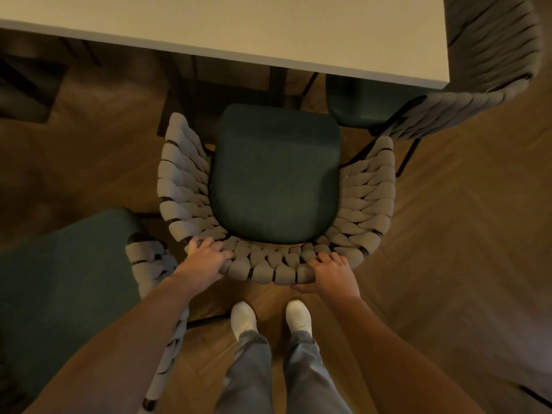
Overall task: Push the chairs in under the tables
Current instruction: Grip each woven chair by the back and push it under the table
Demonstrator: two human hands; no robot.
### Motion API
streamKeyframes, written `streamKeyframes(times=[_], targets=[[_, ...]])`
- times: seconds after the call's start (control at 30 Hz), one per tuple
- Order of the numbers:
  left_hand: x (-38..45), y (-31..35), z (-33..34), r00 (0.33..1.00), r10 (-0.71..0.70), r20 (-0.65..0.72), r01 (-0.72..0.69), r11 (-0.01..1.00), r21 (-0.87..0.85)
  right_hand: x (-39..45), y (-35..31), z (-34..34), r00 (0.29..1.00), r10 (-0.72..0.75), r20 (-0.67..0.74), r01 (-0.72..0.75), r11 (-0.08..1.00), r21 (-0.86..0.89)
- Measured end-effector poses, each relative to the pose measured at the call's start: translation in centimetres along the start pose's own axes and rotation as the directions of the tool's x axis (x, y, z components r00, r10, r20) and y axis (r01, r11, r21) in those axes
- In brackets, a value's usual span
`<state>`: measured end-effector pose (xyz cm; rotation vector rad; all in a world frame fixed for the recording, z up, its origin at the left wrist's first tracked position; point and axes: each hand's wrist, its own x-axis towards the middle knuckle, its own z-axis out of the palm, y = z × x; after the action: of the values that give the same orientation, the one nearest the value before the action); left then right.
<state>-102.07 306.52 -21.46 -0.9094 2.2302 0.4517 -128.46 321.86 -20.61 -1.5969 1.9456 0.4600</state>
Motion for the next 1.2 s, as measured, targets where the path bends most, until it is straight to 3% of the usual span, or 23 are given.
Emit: streamKeyframes(times=[0.3, 0.47, 0.73, 0.93, 1.07, 1.2], targets=[[-0.9, 0.0, -0.9, 0.999, 0.040, 0.007, -0.038, 0.983, -0.178, -0.4, -0.1, -2.6, 0.992, 0.004, 0.128, -0.017, 0.995, 0.098], [-3.3, 0.8, -2.8, 0.987, -0.010, -0.159, -0.050, 0.926, -0.373, -0.8, -1.3, -3.9, 0.996, 0.004, 0.086, -0.022, 0.977, 0.212], [-9.9, 2.7, -2.5, 0.891, -0.354, -0.284, 0.000, 0.626, -0.780, -2.4, -5.7, -7.0, 0.989, -0.143, -0.045, 0.149, 0.966, 0.213], [-15.6, 4.0, 2.2, 0.787, -0.585, -0.196, 0.100, 0.435, -0.895, -3.6, -10.1, -7.5, 0.949, -0.310, -0.062, 0.316, 0.933, 0.173], [-20.7, 4.0, 6.0, 0.712, -0.695, -0.100, 0.137, 0.277, -0.951, -5.8, -14.0, -6.4, 0.935, -0.353, -0.026, 0.351, 0.914, 0.203], [-25.8, 2.8, 10.1, 0.649, -0.759, -0.050, 0.214, 0.245, -0.946, -8.3, -18.1, -4.0, 0.915, -0.404, 0.014, 0.395, 0.901, 0.178]])
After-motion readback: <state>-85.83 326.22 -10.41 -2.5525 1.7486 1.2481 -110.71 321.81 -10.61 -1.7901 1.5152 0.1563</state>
